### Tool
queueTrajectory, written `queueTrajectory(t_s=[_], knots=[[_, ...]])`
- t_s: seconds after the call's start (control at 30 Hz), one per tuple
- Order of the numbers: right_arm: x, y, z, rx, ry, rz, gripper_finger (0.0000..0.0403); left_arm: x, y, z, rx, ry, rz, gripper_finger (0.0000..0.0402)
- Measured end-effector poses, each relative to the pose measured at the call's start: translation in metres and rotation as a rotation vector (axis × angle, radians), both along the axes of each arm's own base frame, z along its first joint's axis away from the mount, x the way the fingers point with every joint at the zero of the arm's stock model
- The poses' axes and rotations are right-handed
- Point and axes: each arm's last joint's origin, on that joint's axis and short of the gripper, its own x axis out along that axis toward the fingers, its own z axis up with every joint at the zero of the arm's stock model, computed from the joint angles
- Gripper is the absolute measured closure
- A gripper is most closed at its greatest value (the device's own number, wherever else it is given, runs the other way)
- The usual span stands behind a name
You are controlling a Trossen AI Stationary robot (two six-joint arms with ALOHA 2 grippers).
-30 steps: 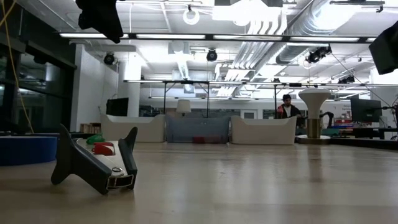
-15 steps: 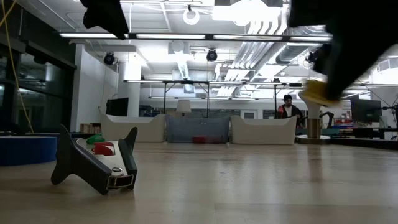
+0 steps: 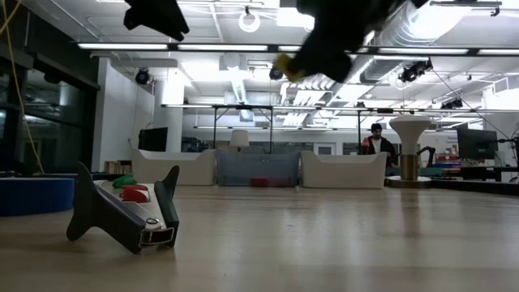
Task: Pick and place Stapler, Stapler remover, tape
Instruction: Put the yellow stapler into the black transparent bin
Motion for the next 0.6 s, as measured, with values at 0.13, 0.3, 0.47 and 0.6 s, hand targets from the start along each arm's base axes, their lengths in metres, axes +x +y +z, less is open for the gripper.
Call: queueTrajectory(t_s=[0.13,0.3,0.47,0.6], knots=[[0.008,-0.033,0.013,-0.008,-0.135,0.04,0.035,0.005,0.01,0.007,0.029,-0.066,-0.002,0.027],[0.007,-0.072,0.032,-0.034,-0.291,0.071,0.035,0.01,0.026,0.014,0.057,-0.134,-0.028,0.027],[-0.003,-0.107,0.045,-0.067,-0.378,0.075,0.035,0.014,0.039,0.025,0.079,-0.24,-0.143,0.027],[-0.009,-0.127,0.054,-0.09,-0.455,0.103,0.035,0.022,0.045,0.033,0.113,-0.346,-0.204,0.027]])
